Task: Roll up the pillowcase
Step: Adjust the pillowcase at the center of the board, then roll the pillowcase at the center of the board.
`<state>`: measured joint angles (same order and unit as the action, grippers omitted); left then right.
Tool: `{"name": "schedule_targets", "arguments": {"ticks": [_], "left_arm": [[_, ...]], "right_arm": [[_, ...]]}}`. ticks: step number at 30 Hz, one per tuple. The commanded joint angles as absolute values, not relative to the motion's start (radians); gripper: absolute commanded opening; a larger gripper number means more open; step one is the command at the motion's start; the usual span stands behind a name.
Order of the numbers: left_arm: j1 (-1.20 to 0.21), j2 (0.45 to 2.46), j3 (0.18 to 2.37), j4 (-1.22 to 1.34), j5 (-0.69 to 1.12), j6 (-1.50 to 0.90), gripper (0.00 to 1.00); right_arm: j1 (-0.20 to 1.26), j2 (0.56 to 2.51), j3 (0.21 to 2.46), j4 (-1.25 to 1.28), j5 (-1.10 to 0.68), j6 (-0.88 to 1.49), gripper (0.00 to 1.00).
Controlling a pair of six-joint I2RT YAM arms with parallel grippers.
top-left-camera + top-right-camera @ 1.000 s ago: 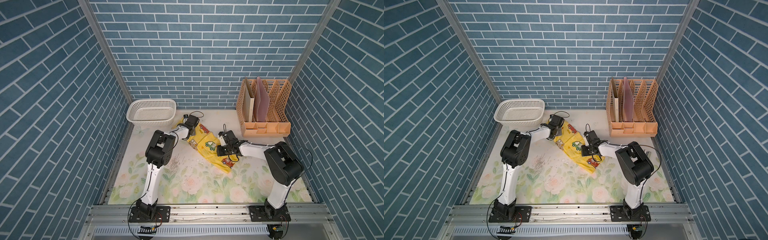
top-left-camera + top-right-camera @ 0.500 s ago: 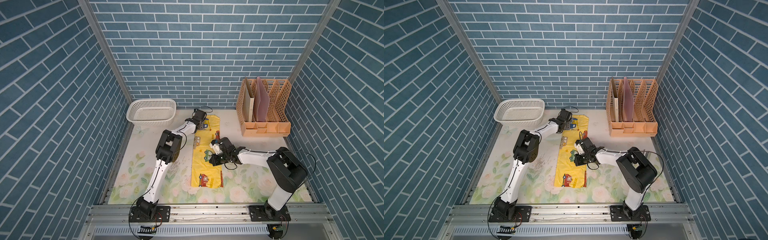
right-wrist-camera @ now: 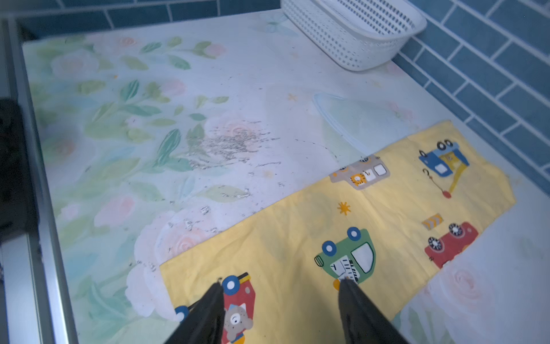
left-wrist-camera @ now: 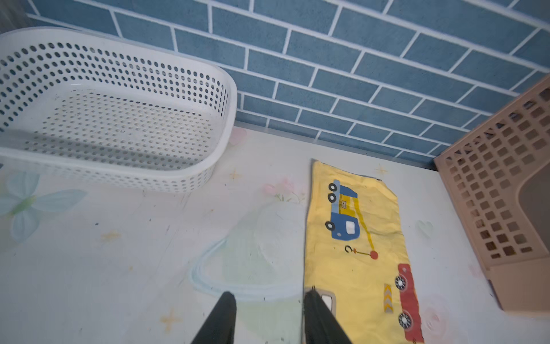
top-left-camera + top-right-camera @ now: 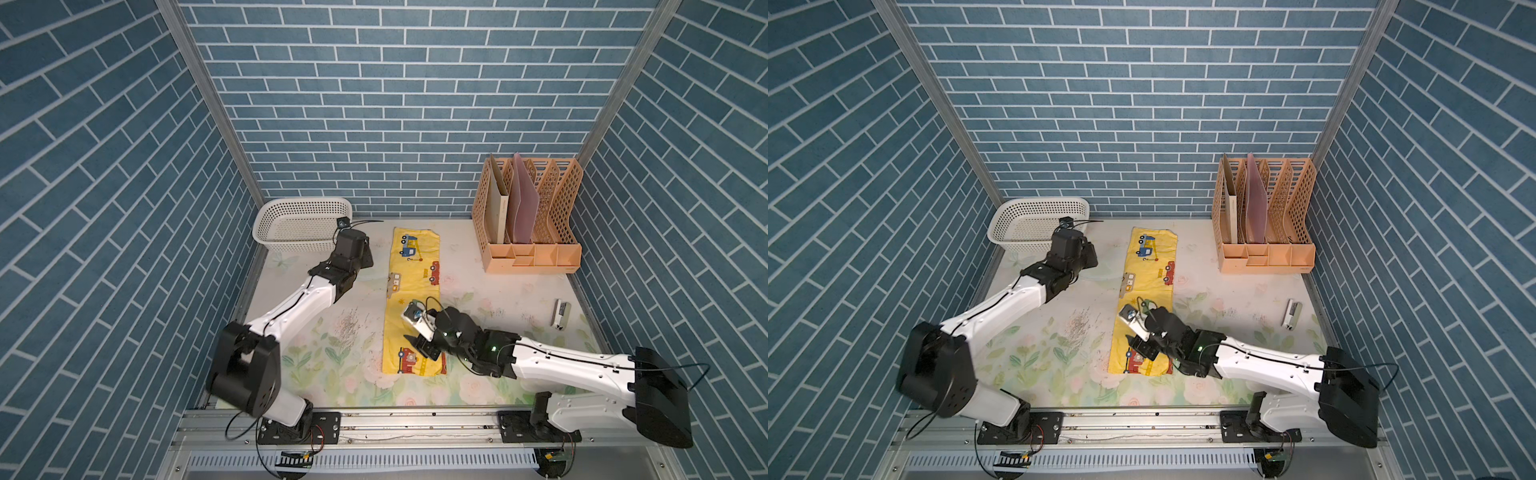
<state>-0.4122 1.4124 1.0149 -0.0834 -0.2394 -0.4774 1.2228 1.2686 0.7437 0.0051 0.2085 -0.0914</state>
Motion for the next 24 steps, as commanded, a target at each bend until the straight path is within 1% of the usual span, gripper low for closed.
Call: {"name": "schedule_targets", "arguments": {"ticks": [1,3,5,8,11,14,19,20,24], "left_arm": [[-0.402,1.292,0.843,-0.116,-0.205,-0.539,0.42],[-0.402,1.203,0.746,-0.126,-0.194,-0.537,0.42],[-0.389,1.149,0.672,-0.152,-0.216,-0.554,0.43],[-0.375,1.119,0.613,-0.158,-0.217,-0.566,0.43],[-0.376,1.119,0.572,-0.132,-0.208,-0.569,0.43],[-0.376,1.124,0.548,-0.122,-0.190,-0.588,0.43],[-0.377,1.056,0.457,-0.080,-0.052,-0.610,0.43],[-0.379,1.032,0.439,-0.073,-0.020,-0.608,0.44],[-0.394,0.897,0.367,-0.071,0.060,-0.628,0.46]], "right_arm": [[1.327,1.343,0.746,-0.142,0.397,-0.238,0.70],[1.387,1.359,0.751,-0.202,0.318,-0.244,0.74],[1.441,1.368,0.756,-0.233,0.256,-0.228,0.75],[1.488,1.394,0.752,-0.227,0.241,-0.193,0.75],[1.493,1.460,0.736,-0.184,0.279,-0.179,0.75],[1.493,1.557,0.742,-0.176,0.353,-0.172,0.72],[1.493,1.639,0.744,-0.137,0.461,-0.174,0.67],[1.493,1.644,0.739,-0.126,0.474,-0.176,0.65],[1.493,1.680,0.718,-0.108,0.524,-0.183,0.39]]}}
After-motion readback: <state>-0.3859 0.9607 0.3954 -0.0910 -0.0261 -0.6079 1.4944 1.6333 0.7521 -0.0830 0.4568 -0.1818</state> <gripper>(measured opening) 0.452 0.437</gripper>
